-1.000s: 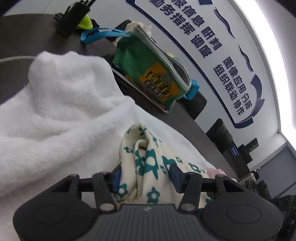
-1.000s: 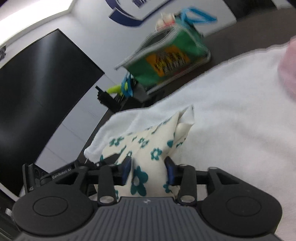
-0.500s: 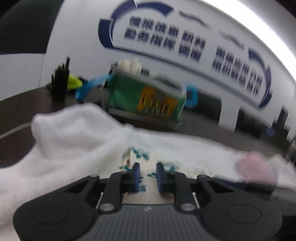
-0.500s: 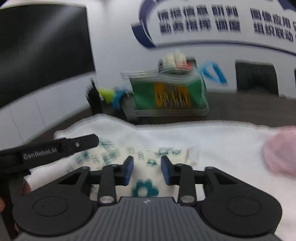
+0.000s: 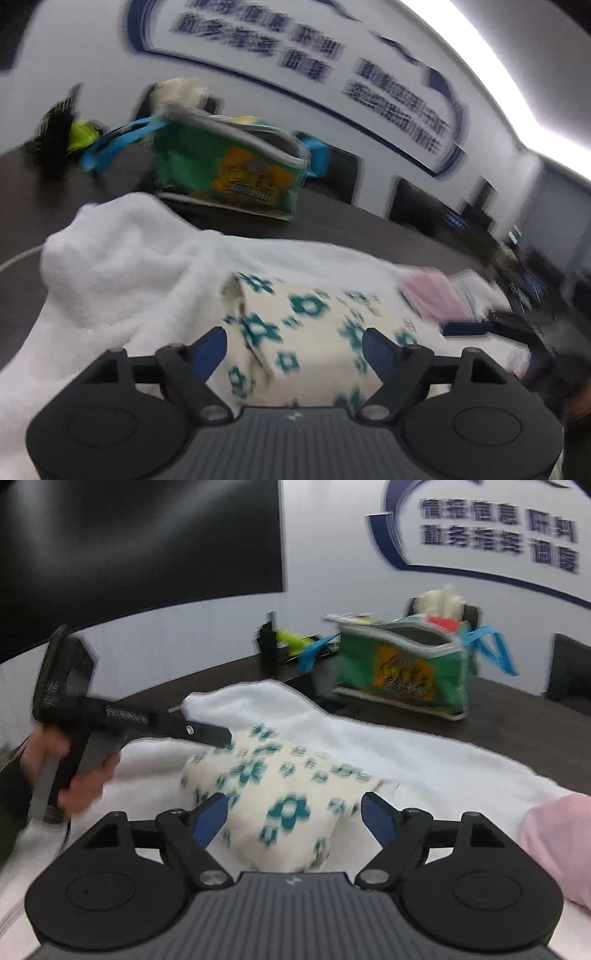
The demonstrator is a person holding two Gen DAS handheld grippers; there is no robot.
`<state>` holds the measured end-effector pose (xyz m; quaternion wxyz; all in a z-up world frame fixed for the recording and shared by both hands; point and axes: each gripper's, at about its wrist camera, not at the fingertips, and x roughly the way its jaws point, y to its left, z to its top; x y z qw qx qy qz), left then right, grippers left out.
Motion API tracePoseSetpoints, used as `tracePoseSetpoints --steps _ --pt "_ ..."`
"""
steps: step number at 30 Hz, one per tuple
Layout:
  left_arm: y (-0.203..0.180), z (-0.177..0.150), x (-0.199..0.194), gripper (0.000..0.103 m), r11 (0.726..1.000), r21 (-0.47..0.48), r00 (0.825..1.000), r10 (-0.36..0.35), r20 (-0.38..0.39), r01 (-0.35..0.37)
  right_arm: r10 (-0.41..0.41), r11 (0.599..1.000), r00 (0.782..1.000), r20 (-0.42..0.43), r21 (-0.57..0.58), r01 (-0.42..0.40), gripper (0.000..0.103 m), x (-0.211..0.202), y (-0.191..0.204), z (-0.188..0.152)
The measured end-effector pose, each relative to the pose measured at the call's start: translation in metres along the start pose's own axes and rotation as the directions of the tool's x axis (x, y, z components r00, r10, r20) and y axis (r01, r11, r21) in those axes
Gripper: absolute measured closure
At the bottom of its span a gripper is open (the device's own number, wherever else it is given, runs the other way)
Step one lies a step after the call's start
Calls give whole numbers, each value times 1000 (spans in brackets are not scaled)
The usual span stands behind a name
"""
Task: Fold clothes
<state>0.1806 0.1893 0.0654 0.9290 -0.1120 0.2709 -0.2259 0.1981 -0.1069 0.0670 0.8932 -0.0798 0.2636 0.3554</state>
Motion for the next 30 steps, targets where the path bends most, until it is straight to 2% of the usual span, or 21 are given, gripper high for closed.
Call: tracePoseSetpoints --steps 4,9,14,18,20,22,25,28,30 --pt "-10 -10 0 23 993 120 1000 -12 3 11 41 997 997 -68 -67 -46 22 15 7 -12" --pt "-15 -21 9 25 980 195 999 -46 -24 49 41 985 998 -56 -165 -49 25 32 29 -20" --pt "-21 -29 17 33 965 257 998 -52 -47 62 18 986 999 -33 -165 -23 43 38 27 -22" --pt "-19 -26 21 42 972 227 997 -47 -63 60 15 989 1000 -25 -146 -19 58 37 18 -25" --pt "-17 -25 20 48 975 210 996 -57 -67 70 21 991 1000 -18 -132 -23 62 35 14 -25" --pt "-15 -23 20 48 978 193 995 -66 -76 79 20 992 1000 -11 -122 -22 71 34 11 -24" --pt "-17 -23 17 47 969 236 994 -56 -99 78 13 993 1000 -15 -116 -15 72 32 8 -24" --pt "-15 -21 8 40 961 273 997 -25 -79 46 15 991 999 -48 -135 -21 70 32 10 -24" --pt "-14 -21 7 33 958 284 998 -8 -65 26 6 989 999 -53 -150 -14 59 29 11 -25"
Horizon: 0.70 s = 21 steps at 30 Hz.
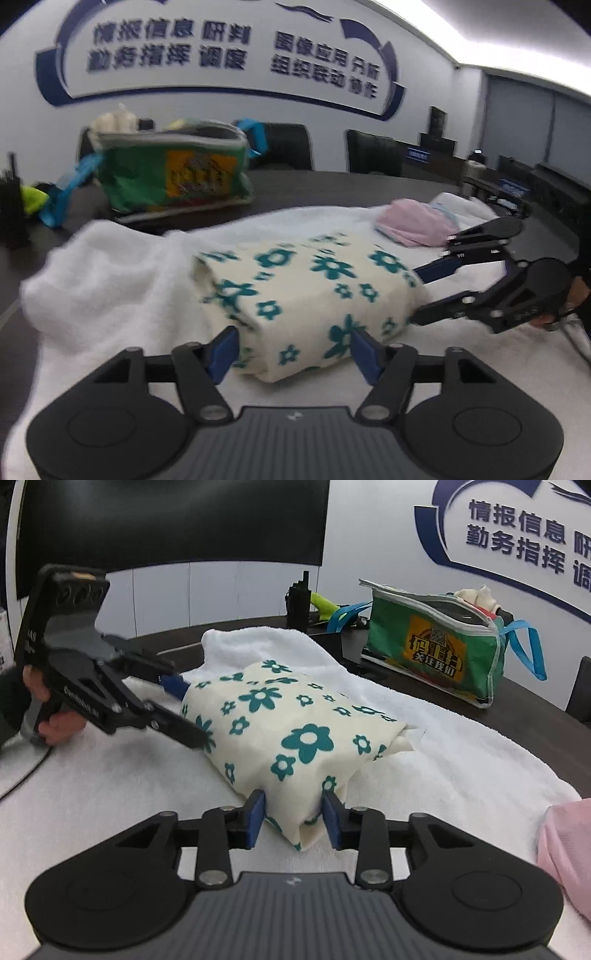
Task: Fold clothes
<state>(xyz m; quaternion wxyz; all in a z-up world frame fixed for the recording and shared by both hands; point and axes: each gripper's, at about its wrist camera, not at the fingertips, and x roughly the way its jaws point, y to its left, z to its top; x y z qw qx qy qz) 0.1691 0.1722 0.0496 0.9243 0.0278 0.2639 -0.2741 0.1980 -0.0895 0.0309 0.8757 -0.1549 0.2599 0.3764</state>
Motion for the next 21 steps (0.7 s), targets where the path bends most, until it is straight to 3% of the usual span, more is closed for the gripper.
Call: tracePoseSetpoints --steps 7,10,15,19,21 --pt "1 0 7 30 999 15 999 48 12 -49 9 1000 1000 -5 19 -9 57 6 -1 -4" --pt "5 0 14 40 1000 -30 1000 5 -18 -6 20 999 1000 -3 27 -20 59 12 2 -5" --pt "11 1 15 53 997 -67 999 -40 -20 38 14 999 1000 11 41 -14 73 13 3 -4" --pt "16 0 1 52 998 -36 998 -56 -29 55 28 999 1000 13 43 -29 73 10 1 -4" --pt "18 -2 -9 48 999 -9 999 -32 2 32 38 999 999 0 33 -38 70 6 0 -4"
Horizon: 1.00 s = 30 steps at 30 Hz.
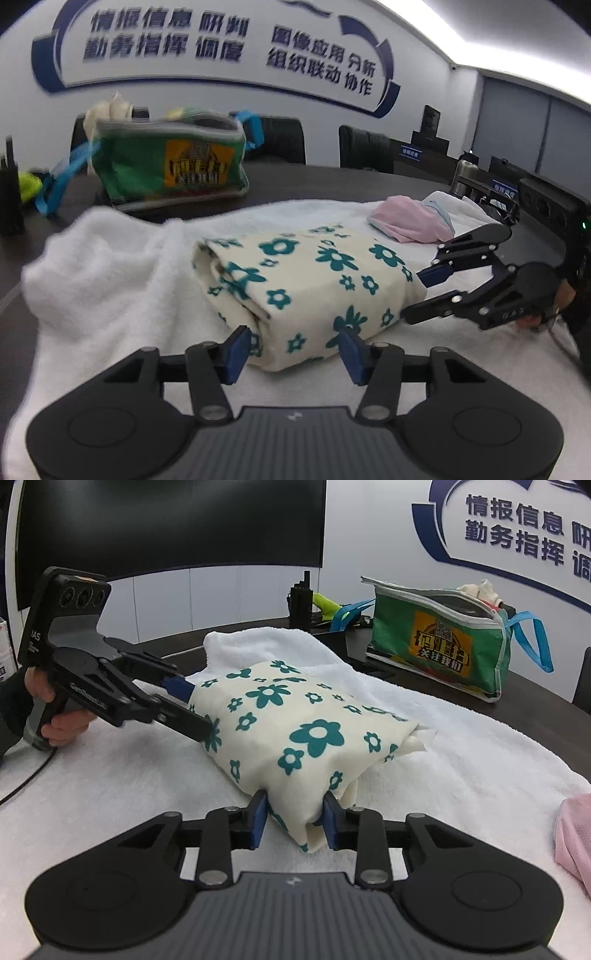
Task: Fold clothes
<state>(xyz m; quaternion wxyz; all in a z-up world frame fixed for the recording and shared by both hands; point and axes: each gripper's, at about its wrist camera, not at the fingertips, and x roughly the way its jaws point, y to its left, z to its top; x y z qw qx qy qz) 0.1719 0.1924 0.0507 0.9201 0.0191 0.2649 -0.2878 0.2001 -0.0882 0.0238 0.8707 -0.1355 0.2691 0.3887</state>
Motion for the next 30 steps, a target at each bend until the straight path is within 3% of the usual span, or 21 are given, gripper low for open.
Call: tracePoseSetpoints --steps 3,10,11,14,20,23,30 --pt "5 -1 -5 35 998 -26 998 54 33 -53 -7 1000 1000 14 -14 7 68 -9 -2 -1" --pt "-7 -3 17 33 997 34 997 75 -17 -74 -22 1000 1000 14 2 22 68 -4 -3 0" --pt "-7 -3 19 35 997 34 997 70 -25 -70 -22 1000 1000 14 3 22 68 -4 -3 1" --pt "-5 -3 20 58 1000 7 999 18 -30 -18 -19 1000 1000 24 12 19 71 -3 -2 2" --pt "-4 -2 20 74 1000 6 999 10 -43 -10 -18 1000 999 35 13 17 80 -4 0 3" --pt "1 -2 19 77 1000 -7 999 2 -51 -2 -27 999 999 40 19 27 87 -13 -5 3" --pt "9 -5 -7 76 1000 -6 998 -31 -57 31 -55 998 997 53 36 54 87 -37 -16 4"
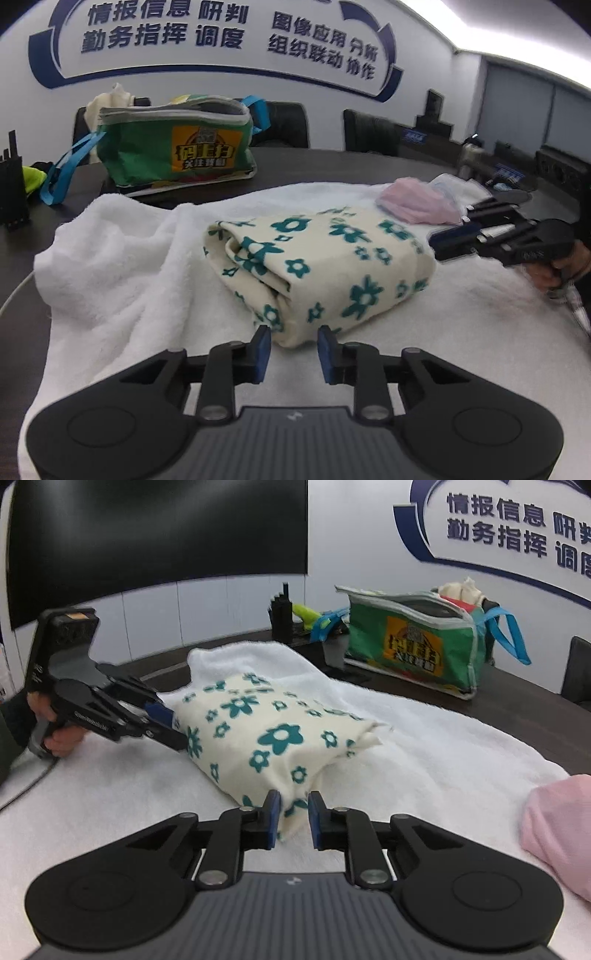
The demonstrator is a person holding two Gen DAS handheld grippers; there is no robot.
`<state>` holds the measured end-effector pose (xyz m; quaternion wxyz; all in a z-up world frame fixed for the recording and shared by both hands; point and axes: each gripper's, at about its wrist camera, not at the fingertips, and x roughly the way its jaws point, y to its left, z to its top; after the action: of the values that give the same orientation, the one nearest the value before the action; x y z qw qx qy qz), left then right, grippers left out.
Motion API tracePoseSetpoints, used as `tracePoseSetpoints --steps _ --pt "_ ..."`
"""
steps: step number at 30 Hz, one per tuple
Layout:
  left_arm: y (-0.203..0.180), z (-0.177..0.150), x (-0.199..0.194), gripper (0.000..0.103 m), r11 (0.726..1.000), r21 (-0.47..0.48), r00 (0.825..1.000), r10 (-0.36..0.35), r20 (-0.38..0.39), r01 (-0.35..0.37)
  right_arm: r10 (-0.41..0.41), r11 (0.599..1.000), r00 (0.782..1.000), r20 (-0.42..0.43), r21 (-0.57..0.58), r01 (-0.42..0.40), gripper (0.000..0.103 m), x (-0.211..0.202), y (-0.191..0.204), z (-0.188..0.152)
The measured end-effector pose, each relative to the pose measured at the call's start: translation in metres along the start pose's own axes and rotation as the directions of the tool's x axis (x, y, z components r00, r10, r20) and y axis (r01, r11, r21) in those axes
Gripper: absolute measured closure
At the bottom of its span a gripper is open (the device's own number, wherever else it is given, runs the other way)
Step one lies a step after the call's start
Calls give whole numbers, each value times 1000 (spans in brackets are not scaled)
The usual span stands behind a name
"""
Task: Fold clothes
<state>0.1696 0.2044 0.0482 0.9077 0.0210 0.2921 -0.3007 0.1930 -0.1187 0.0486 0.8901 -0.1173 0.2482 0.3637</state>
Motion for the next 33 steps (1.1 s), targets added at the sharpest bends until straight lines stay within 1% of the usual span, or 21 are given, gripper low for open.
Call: tracePoseSetpoints --steps 2,4,5,7,8,9,11,12,14,17,19,20,22,23,24,25,27,29,31,32,33 --pt "7 5 -22 75 999 -41 996 1 94 3 -16 1000 999 31 20 15 86 -8 -4 3" --pt "8 17 -35 53 991 -124 977 70 201 -45 -72 991 989 130 120 57 85 -17 -9 15" --pt "6 23 -36 38 979 -188 959 130 251 -84 -112 980 981 157 180 83 84 -14 -11 20" --pt "-3 33 -25 38 911 -372 897 305 320 -177 -180 950 968 173 286 126 84 -2 -13 27" --pt "-10 34 -14 44 900 -392 888 327 324 -189 -202 935 966 163 325 141 84 6 -13 29" --pt "-20 34 1 58 911 -355 895 324 305 -209 -213 928 965 150 340 152 84 17 -8 28" --pt "-41 31 28 71 931 -223 909 339 243 -288 -215 929 970 117 329 167 84 40 5 25" --pt "-51 28 40 73 932 -142 912 357 204 -333 -205 938 974 93 304 169 83 52 13 23" --pt "-63 20 57 74 915 -46 902 402 154 -400 -231 945 971 54 249 212 81 67 26 20" --pt "-72 21 47 75 914 -54 905 405 132 -401 -255 951 967 23 185 247 81 75 36 21" --pt "-83 22 27 71 912 -88 903 409 130 -401 -243 947 970 26 222 232 81 67 31 25" --pt "-89 22 17 73 910 -104 902 412 129 -401 -244 943 969 36 242 228 81 59 29 29" --pt "-100 23 -3 70 906 -137 900 416 128 -400 -277 937 957 84 243 250 81 35 34 44" --pt "-106 23 -13 64 904 -154 899 419 127 -399 -295 934 949 110 242 262 80 23 37 52" --pt "-112 24 -23 53 901 -170 898 421 126 -398 -309 934 940 144 232 271 74 4 44 61" --pt "-117 24 -32 47 898 -187 897 423 125 -398 -321 931 933 162 235 280 66 -12 51 65" --pt "-128 24 -52 26 892 -219 896 428 123 -396 -347 921 920 184 252 297 29 -41 66 70" --pt "-140 25 -72 25 884 -251 894 432 120 -394 -368 914 910 189 255 316 18 -66 79 71" --pt "-158 12 -78 25 882 -253 897 432 93 -398 -377 915 913 153 212 343 8 -84 98 52" --pt "-169 2 -76 25 881 -247 899 432 71 -404 -384 913 913 137 202 354 0 -91 106 40" --pt "-179 -9 -74 25 880 -242 901 432 51 -408 -393 907 913 109 205 367 0 -97 113 26"
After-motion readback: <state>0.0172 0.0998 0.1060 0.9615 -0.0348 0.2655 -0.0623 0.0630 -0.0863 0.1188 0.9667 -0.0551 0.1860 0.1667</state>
